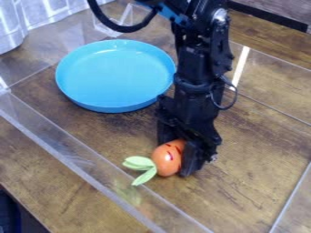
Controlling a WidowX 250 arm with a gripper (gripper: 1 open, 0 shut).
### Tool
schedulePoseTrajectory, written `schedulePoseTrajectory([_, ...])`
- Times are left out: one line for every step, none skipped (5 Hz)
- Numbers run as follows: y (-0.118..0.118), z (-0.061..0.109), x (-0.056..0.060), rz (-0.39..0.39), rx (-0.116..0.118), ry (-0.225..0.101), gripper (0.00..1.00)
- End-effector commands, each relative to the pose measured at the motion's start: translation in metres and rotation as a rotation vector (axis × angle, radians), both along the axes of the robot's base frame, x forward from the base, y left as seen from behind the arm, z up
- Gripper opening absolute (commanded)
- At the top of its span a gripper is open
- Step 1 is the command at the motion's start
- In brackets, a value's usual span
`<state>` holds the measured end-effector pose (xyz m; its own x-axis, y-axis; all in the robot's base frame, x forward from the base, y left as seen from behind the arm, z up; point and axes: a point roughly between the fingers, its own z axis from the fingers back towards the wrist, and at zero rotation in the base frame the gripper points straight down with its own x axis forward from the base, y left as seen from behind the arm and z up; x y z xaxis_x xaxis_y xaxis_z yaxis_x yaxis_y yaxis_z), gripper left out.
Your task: Remove the carrot from inside the blue tray and put it on the table
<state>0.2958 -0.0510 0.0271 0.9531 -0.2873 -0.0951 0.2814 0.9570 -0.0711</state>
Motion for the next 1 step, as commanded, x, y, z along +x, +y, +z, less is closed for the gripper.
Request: schedulePoseTrajectory([-0.0088,0.0253,0.0118,-0.030,-0.002,-0.068,0.00])
